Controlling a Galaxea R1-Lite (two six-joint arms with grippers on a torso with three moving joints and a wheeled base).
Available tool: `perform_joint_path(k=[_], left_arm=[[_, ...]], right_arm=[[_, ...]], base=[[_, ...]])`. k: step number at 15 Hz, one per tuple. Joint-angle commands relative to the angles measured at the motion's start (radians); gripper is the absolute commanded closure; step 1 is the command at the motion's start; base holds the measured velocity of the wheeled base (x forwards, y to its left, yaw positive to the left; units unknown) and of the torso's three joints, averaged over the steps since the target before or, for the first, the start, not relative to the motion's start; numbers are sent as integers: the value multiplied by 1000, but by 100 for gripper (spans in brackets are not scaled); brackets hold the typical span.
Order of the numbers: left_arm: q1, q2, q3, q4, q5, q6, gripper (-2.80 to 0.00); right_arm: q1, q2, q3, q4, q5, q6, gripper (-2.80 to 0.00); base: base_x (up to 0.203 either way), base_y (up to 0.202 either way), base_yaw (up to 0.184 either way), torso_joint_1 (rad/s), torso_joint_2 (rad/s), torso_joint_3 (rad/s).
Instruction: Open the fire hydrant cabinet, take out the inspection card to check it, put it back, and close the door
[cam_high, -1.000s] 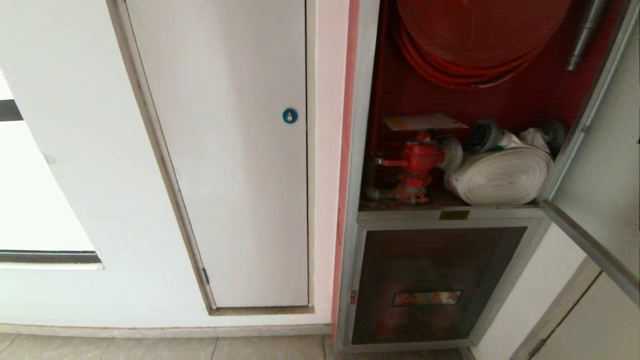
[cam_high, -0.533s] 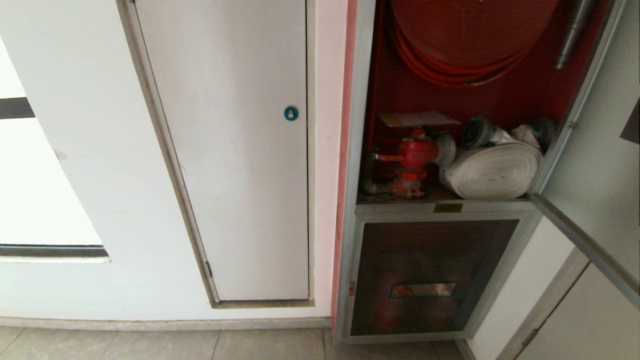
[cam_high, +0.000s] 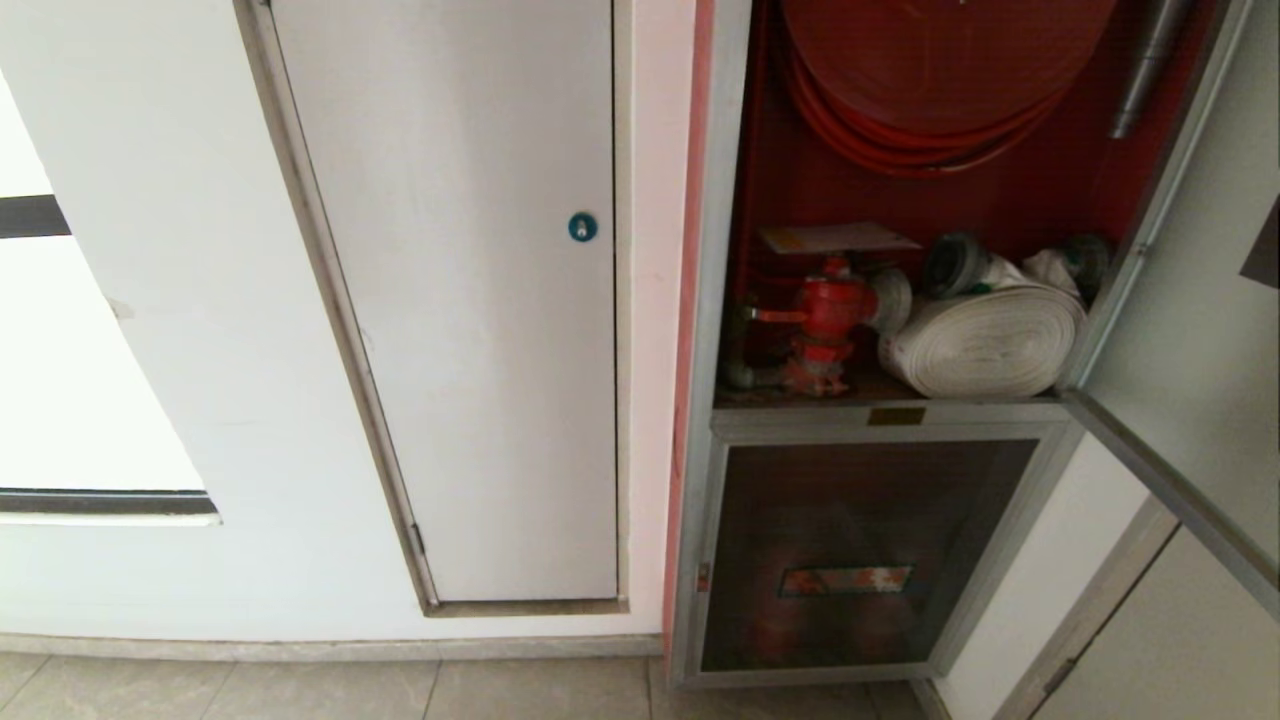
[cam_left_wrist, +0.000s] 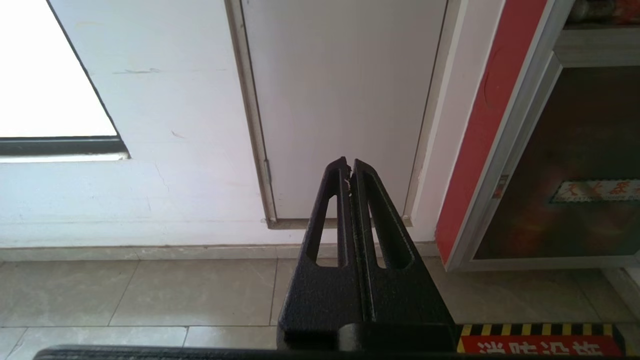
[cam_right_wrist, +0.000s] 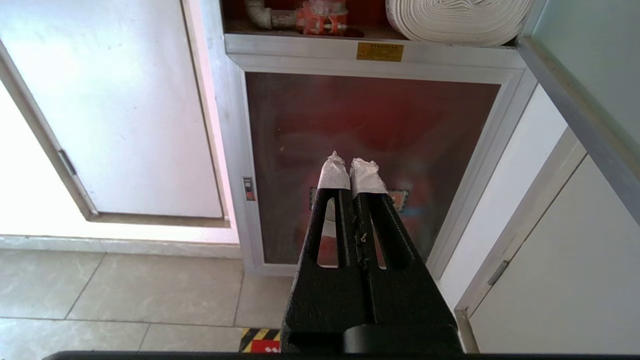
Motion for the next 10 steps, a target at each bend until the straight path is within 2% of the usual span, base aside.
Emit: perform_joint_path(k=[1,10], left_arm=[[0,1,0,0,1,0,0],[0,1,0,0,0,0,0]], right_arm=[[0,1,2,0,-1,-1,0],[0,1,2,0,0,-7,0]], base=[[0,0,0,0,0,0],[0,0,0,0,0,0]])
